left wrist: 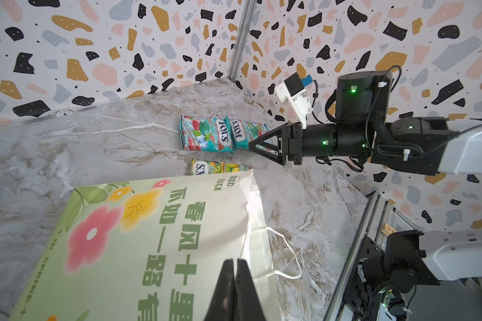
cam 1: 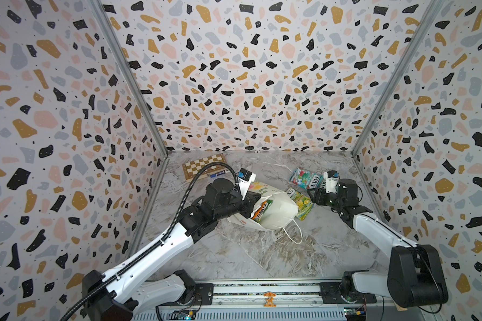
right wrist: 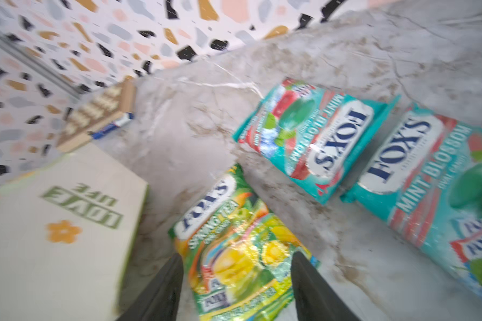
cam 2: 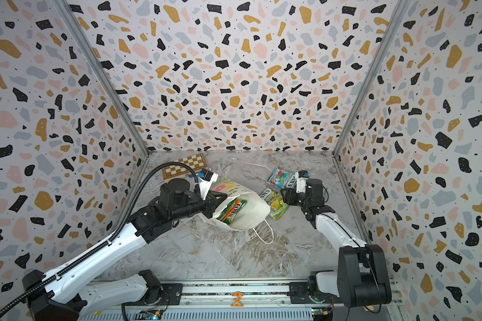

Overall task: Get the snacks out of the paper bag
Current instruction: 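Move the right gripper back into the bag opening toward the remaining packets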

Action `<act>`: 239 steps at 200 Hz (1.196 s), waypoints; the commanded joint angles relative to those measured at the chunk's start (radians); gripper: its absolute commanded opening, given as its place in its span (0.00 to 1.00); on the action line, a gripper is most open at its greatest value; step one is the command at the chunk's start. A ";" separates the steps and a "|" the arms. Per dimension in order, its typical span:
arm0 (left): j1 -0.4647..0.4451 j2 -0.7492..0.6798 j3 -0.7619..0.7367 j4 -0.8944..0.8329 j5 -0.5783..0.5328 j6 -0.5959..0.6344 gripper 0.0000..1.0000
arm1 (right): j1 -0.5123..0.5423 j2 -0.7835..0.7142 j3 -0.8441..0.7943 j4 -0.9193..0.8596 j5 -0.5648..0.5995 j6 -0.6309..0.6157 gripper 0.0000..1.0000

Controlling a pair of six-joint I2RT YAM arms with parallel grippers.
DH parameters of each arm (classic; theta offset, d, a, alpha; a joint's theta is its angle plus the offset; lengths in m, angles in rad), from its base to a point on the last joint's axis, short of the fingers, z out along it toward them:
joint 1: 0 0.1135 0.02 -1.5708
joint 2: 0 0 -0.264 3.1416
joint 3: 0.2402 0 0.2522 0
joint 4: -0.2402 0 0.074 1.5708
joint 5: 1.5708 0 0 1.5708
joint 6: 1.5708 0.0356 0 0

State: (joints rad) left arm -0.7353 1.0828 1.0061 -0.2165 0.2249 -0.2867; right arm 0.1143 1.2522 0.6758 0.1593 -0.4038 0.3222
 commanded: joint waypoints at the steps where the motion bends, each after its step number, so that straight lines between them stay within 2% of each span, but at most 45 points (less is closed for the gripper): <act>1: -0.006 -0.018 -0.009 0.072 0.025 -0.025 0.00 | 0.034 -0.087 -0.021 0.063 -0.208 0.062 0.64; 26: -0.008 -0.019 -0.012 0.097 0.032 -0.044 0.00 | 0.123 -0.169 -0.027 0.061 -0.265 0.047 0.64; 61: -0.012 -0.016 -0.021 0.150 0.037 -0.081 0.00 | 0.251 -0.249 -0.040 0.047 -0.273 0.011 0.64; 83: -0.013 -0.011 -0.021 0.179 0.036 -0.102 0.00 | 0.320 -0.247 -0.054 0.037 -0.273 -0.019 0.63; 116: -0.015 -0.004 -0.021 0.209 0.037 -0.127 0.00 | 0.431 -0.195 -0.076 0.045 -0.228 -0.044 0.61; 143: -0.016 0.003 -0.024 0.221 0.042 -0.141 0.00 | 0.517 -0.124 -0.067 0.038 -0.137 -0.076 0.60; 189: -0.019 0.008 -0.026 0.239 0.056 -0.154 0.00 | 0.604 -0.006 -0.045 0.034 -0.017 -0.104 0.59; 239: -0.022 0.016 -0.024 0.237 0.073 -0.155 0.00 | 0.696 0.108 -0.012 0.029 0.043 -0.127 0.58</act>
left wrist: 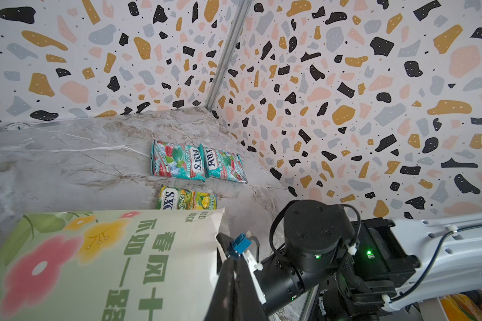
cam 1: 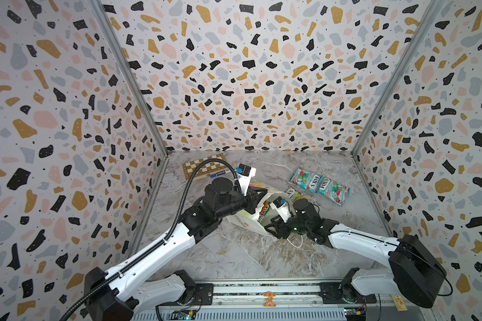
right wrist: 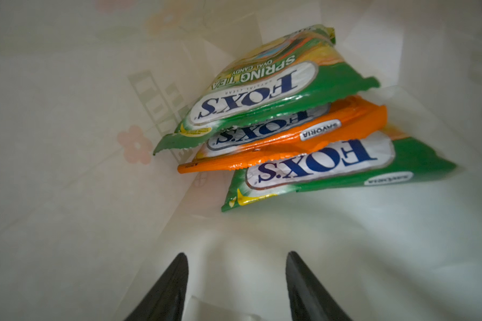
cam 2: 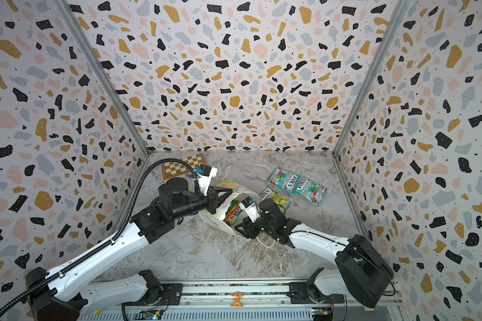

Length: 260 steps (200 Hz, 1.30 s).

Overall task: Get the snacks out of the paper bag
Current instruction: 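Move the right gripper back into the bag opening toward the remaining packets, then close the right gripper on the top green Spring Tea packet inside the bag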

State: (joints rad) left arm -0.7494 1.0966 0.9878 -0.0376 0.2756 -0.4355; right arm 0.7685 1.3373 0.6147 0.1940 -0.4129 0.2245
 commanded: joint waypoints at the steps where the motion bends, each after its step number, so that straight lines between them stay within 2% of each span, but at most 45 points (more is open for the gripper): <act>1: -0.008 0.002 -0.006 0.058 0.023 -0.006 0.00 | 0.044 0.026 0.050 -0.005 0.053 -0.030 0.58; 38: -0.010 0.002 -0.008 0.050 0.023 -0.002 0.00 | 0.100 0.062 0.069 -0.012 0.107 -0.051 0.61; 64: -0.010 0.002 -0.008 0.047 0.023 0.000 0.00 | 0.104 0.053 0.067 0.000 0.162 -0.022 0.61; 108: -0.014 0.003 -0.009 0.042 0.031 0.002 0.00 | 0.104 -0.013 0.020 0.119 0.285 0.153 0.61; 178: -0.018 0.005 -0.007 0.034 0.032 0.009 0.00 | 0.101 0.012 0.014 0.284 0.276 0.478 0.56; 232: -0.020 0.006 -0.009 0.031 0.032 0.012 0.00 | 0.091 0.086 0.040 0.354 0.245 0.632 0.49; 260: -0.021 0.009 -0.009 0.031 0.034 0.014 0.00 | 0.083 0.131 0.061 0.385 0.207 0.658 0.46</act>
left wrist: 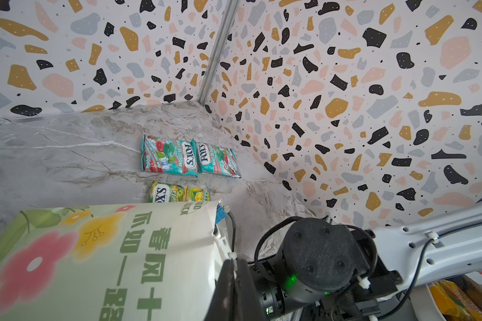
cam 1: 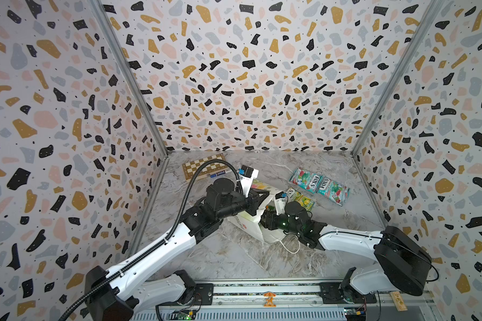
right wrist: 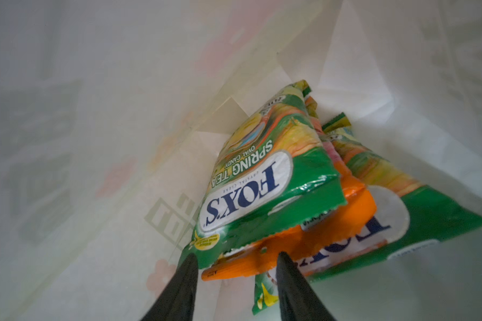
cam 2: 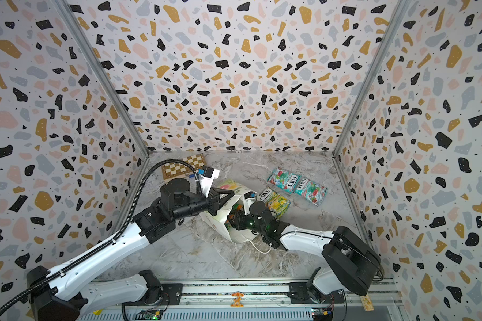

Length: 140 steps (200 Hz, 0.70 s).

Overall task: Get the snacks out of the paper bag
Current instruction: 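Close the right gripper on the top green Spring Tea packet inside the bag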

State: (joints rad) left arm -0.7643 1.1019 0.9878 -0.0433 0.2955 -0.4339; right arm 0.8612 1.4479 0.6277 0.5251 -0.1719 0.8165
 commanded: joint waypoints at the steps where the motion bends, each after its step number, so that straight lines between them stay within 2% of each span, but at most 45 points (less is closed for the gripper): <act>1: -0.006 0.004 -0.009 0.037 0.014 0.011 0.00 | -0.010 0.022 0.049 0.055 -0.037 0.066 0.45; 75: -0.009 0.004 -0.010 0.030 0.011 0.020 0.00 | -0.027 0.081 0.073 0.084 -0.062 0.107 0.45; 103: -0.009 0.004 -0.009 0.030 0.014 0.020 0.00 | -0.034 0.113 0.094 0.059 -0.044 0.145 0.50; 140: -0.010 0.004 -0.012 0.031 0.012 0.020 0.00 | -0.037 0.172 0.130 0.058 -0.038 0.161 0.50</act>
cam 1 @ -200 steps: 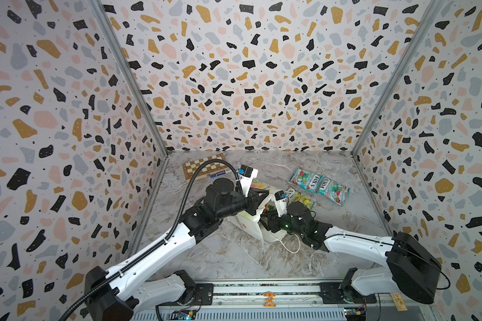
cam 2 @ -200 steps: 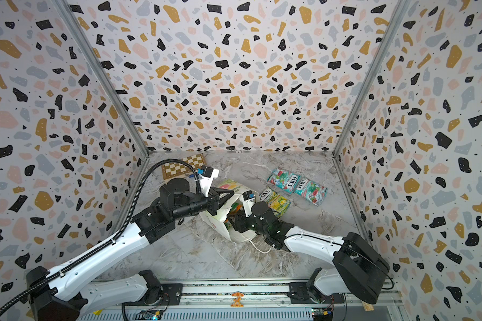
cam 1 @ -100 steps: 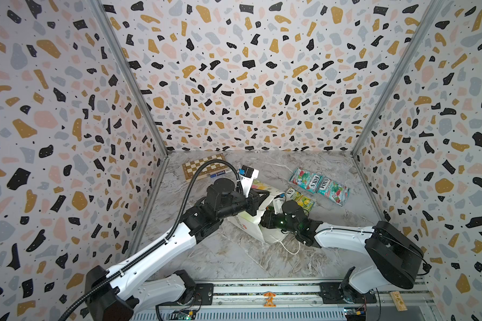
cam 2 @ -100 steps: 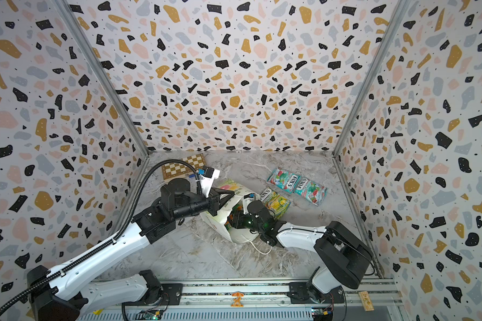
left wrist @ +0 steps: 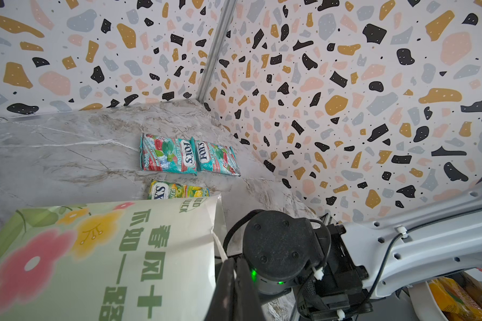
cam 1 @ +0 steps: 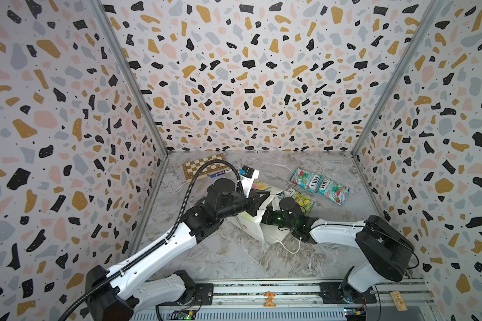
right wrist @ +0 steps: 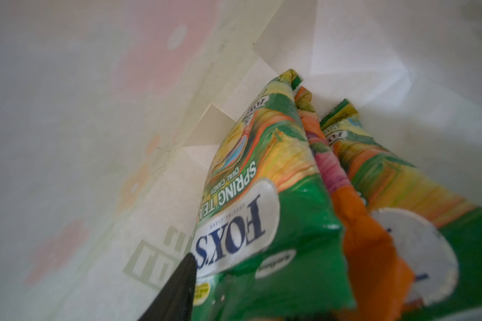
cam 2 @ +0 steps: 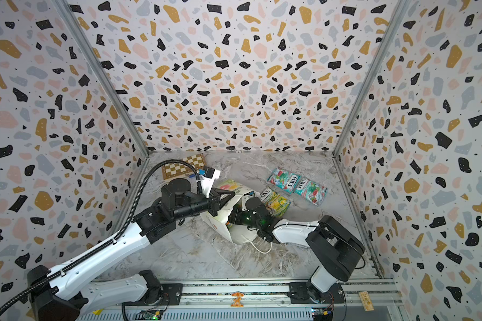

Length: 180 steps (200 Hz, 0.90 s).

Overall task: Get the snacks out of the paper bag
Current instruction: 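Close the right gripper on the top green Spring Tea packet inside the bag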

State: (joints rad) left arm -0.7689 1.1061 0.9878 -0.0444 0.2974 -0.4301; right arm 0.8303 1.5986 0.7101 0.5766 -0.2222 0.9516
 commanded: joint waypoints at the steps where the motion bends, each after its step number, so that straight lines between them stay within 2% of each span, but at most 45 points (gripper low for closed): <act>1: -0.006 0.000 -0.012 0.032 0.011 0.016 0.00 | -0.005 0.022 0.048 0.007 0.012 0.026 0.50; 34: -0.006 -0.003 -0.011 0.024 0.002 0.020 0.00 | -0.008 0.076 0.079 0.025 0.006 0.023 0.48; 48: -0.006 -0.008 -0.012 0.020 -0.010 0.022 0.00 | -0.011 0.092 0.096 0.023 -0.005 0.007 0.41; 78: -0.006 -0.016 -0.015 0.008 -0.037 0.031 0.00 | -0.011 0.069 0.105 0.000 -0.003 -0.042 0.13; 110: -0.006 -0.018 -0.015 -0.002 -0.078 0.035 0.00 | -0.011 0.009 0.093 -0.055 0.018 -0.105 0.00; 180: -0.006 -0.026 -0.012 -0.022 -0.182 0.030 0.00 | -0.011 -0.131 0.063 -0.195 0.002 -0.233 0.00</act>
State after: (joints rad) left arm -0.7696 1.1049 0.9779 -0.0780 0.1635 -0.4080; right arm 0.8238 1.5452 0.7765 0.4385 -0.2203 0.7986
